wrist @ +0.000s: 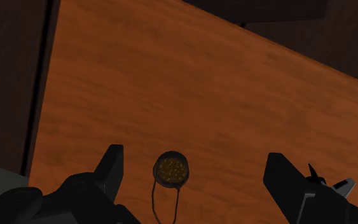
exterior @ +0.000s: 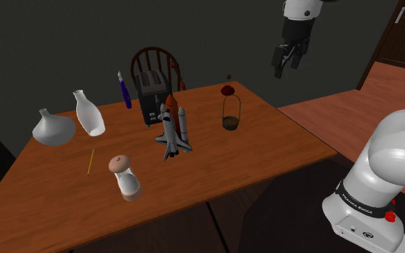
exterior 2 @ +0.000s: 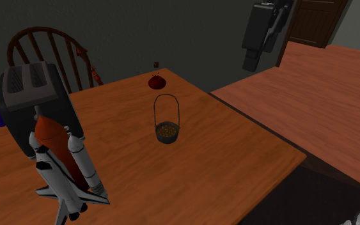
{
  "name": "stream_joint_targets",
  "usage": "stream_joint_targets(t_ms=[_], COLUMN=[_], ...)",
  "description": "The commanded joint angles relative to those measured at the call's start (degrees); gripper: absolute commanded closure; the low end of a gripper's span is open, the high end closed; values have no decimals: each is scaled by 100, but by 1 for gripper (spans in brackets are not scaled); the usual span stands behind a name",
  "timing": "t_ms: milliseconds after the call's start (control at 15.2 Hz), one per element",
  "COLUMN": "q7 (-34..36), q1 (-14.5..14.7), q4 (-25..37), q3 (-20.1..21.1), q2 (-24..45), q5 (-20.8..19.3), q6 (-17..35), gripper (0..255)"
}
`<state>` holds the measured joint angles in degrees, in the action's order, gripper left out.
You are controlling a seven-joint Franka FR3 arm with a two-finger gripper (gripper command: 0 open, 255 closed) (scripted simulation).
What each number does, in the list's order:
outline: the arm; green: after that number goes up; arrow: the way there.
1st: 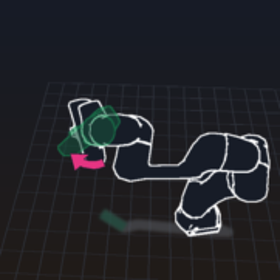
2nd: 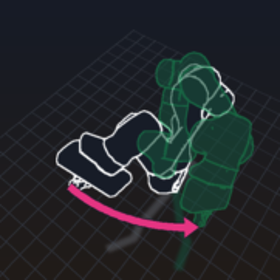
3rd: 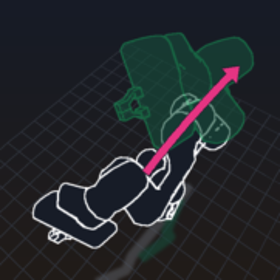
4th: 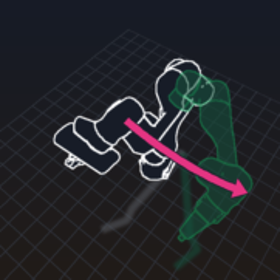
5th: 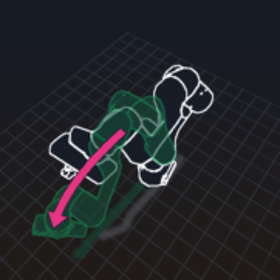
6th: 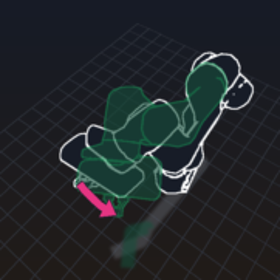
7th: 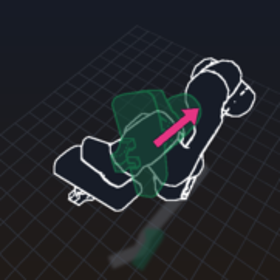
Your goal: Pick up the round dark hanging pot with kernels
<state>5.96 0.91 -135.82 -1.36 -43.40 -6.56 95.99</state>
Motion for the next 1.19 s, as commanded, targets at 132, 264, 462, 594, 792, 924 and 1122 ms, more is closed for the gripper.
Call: stream_joint_targets(t_ms=[132, 264, 462, 594, 792, 924, 1122], q7=[-335, -667, -1167, -1505, -2028, -2389, -2956], q1=[34, 73, 144, 200, 291, 360, 456], q4=[-49, -59, -2, 83, 277, 450, 769], q3=[-188, -371, -636, -803, -1032, -1173, -1351], q2=[275, 583, 1102, 1479, 2083, 2505, 3160], q5=[-96, -172, -243, -256, -211, -137, 48], q6=[380, 754, 1298, 1643, 2126, 2418, 2805], gripper=[0, 0, 0, 0, 0, 0, 0])
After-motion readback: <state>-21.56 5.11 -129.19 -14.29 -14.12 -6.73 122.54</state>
